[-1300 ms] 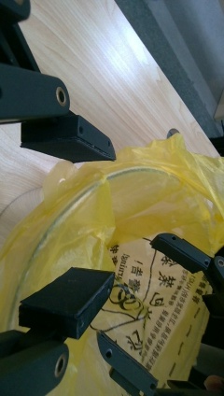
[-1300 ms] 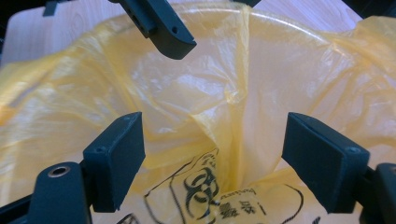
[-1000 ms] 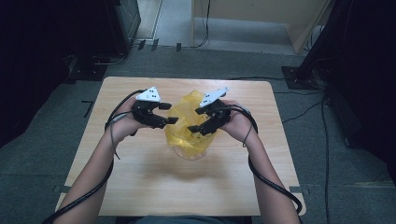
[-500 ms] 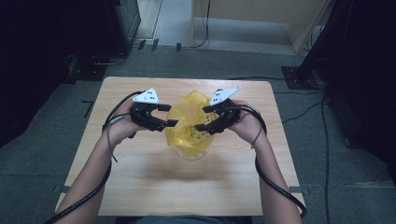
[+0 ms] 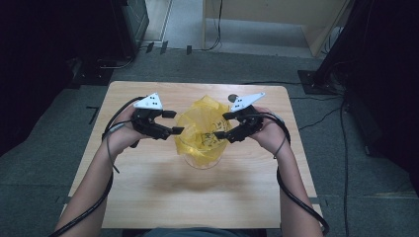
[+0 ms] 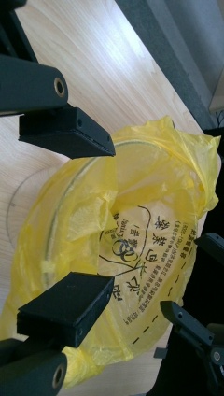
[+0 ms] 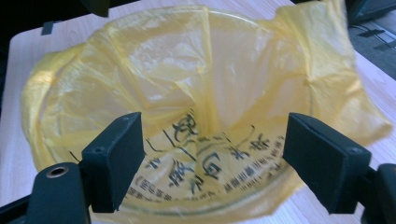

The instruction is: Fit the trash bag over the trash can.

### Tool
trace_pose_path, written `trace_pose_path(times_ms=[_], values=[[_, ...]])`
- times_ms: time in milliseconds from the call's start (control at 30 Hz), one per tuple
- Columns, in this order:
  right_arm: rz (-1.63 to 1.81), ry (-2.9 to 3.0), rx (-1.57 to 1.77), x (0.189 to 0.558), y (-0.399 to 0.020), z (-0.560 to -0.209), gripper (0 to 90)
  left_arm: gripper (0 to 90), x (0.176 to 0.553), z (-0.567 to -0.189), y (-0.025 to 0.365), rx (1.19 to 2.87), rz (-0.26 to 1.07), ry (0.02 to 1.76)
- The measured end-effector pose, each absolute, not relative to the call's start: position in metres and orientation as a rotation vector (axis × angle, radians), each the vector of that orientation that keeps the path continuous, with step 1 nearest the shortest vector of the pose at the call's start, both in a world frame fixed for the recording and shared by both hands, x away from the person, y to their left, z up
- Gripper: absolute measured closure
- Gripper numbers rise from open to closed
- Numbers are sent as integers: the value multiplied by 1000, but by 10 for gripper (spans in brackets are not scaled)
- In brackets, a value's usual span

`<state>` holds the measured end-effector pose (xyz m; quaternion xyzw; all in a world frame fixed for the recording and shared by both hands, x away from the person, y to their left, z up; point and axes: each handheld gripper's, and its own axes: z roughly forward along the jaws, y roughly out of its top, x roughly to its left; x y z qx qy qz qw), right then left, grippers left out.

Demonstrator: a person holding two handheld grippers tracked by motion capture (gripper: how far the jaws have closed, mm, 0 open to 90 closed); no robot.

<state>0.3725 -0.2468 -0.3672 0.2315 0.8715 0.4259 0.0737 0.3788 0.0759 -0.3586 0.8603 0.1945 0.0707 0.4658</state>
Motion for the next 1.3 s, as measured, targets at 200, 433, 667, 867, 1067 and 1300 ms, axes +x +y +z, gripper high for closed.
trace_pose_path(times_ms=[200,433,667,867,1067,1300], values=[[1283,2597,723,373,-257,-368,205,308,380,-360,81,2109,182,487],[1287,2573,766,374,-270,-370,204,309,384,-364,89,2100,187,515],[1316,2543,827,378,-284,-377,197,308,389,-372,97,2091,181,541],[1338,2519,853,379,-294,-377,195,308,394,-379,102,2087,170,578],[1319,2492,904,380,-306,-380,196,308,400,-388,108,2086,177,616],[1322,2462,956,386,-319,-392,191,308,404,-398,112,2068,181,626]])
